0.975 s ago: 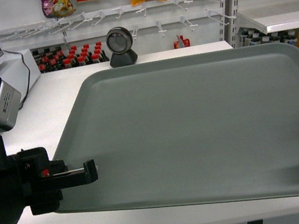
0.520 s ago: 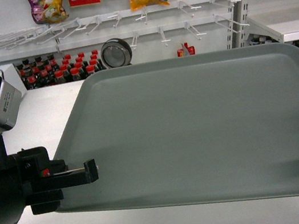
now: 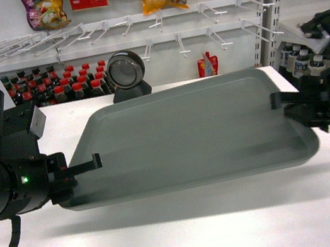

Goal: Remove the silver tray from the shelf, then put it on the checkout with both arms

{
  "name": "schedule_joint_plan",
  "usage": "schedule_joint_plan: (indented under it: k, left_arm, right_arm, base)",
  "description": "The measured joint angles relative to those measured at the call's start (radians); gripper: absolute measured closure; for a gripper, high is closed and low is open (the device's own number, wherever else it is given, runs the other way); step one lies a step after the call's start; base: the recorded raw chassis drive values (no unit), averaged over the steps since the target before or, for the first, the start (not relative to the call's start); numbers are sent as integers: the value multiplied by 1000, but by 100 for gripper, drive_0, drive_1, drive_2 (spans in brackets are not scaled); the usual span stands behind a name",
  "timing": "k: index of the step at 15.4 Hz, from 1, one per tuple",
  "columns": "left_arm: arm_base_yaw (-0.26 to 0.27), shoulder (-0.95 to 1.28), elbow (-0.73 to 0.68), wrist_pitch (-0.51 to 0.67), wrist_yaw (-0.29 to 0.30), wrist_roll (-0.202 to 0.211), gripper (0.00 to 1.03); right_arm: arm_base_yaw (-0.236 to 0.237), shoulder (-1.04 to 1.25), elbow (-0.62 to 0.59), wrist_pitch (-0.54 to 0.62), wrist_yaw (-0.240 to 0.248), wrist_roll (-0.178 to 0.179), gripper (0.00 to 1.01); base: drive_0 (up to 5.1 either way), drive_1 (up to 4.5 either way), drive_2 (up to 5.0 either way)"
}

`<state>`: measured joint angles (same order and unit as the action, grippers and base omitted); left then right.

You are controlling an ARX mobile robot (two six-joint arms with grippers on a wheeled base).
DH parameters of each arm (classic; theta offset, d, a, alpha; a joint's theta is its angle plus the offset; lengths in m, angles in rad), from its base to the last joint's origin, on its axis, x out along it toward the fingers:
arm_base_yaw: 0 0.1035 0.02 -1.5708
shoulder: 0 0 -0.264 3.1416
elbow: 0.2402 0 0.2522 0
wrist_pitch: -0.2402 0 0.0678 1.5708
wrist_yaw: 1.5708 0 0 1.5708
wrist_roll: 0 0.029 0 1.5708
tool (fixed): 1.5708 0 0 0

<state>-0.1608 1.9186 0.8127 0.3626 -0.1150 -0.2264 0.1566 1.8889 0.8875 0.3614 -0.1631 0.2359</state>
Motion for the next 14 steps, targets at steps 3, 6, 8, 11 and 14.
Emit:
schedule_joint_plan:
  k: [3,6,8,11,14]
  left_arm:
    - [46,149,85,-15,-48,80,100]
    - [46,165,87,-13,-56,82,100]
    - [45,184,94,-11,-66,86,100]
    - [42,204,106,-13,-99,100,92]
    - [43,188,102,-39,-138,73,66]
  right_arm:
    - [61,223,183,-63,70,2,99]
    - [71,251,200,-80,92,-5,99]
    - [80,278,216,-100,115,-13,99]
    - [100,301,229,-134,162,-21,91]
    - [94,287,195,-61,203,-23,66]
  base:
    - [0,0,0]
    - [0,0,0]
    - [0,0,0]
    - [0,0,0]
    - [0,0,0]
